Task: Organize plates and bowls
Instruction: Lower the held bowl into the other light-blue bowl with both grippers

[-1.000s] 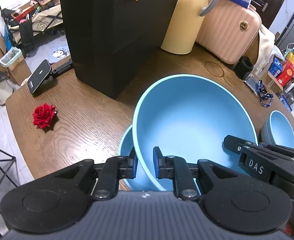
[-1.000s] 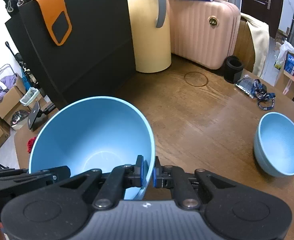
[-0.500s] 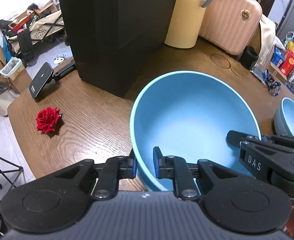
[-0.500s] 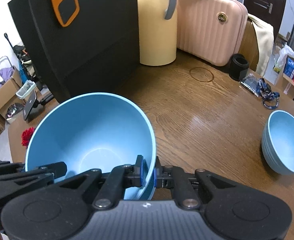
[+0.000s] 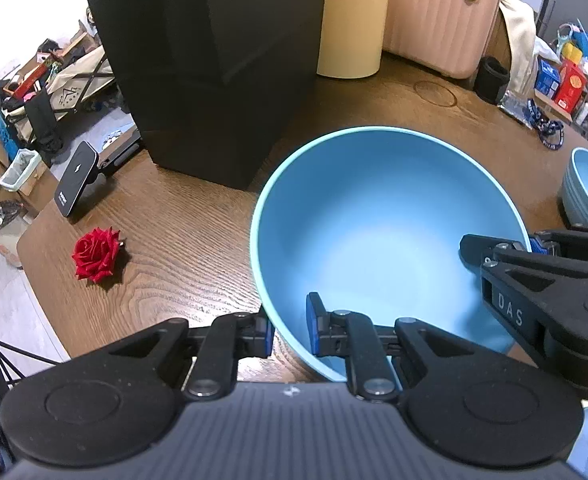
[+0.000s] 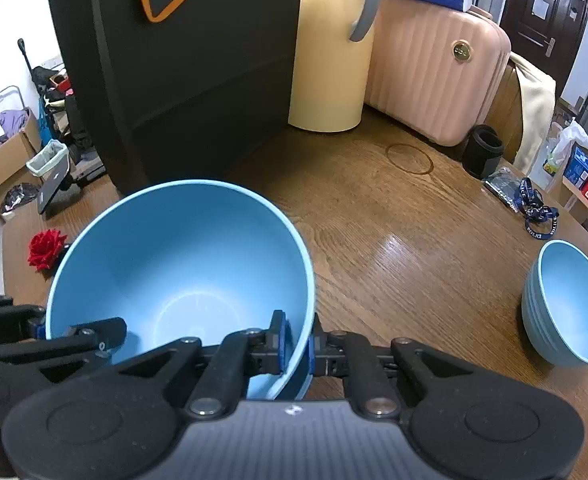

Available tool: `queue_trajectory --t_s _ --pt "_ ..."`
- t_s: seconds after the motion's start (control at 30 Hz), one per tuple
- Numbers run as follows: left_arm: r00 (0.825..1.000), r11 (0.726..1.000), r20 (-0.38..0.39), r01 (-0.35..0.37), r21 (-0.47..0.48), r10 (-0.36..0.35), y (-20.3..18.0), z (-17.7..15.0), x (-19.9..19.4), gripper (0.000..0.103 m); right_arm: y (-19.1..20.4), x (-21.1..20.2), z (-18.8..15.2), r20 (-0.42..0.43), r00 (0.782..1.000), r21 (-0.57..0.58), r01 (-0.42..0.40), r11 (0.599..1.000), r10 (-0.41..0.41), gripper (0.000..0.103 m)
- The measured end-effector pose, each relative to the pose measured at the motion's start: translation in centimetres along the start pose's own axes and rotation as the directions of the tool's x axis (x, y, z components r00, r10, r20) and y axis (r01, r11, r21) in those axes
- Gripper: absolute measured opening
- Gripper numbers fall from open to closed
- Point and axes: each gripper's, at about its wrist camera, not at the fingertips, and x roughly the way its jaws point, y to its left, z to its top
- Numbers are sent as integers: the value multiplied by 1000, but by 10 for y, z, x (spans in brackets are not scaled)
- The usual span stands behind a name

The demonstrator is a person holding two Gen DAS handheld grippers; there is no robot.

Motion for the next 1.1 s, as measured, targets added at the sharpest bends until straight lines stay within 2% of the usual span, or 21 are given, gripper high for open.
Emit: queue_trajectory --t_s 0.4,0.9,1.1 --pt "1000 996 11 -26 89 25 -11 -4 10 18 6 6 -8 10 999 -46 36 998 -36 11" --pt "1000 997 -13 -11 71 11 -7 0 15 19 4 7 -9 30 999 -49 47 998 -46 12" --pt "1000 998 -11 -4 60 5 -2 0 17 18 -1 14 -12 -1 999 -20 35 999 -35 12"
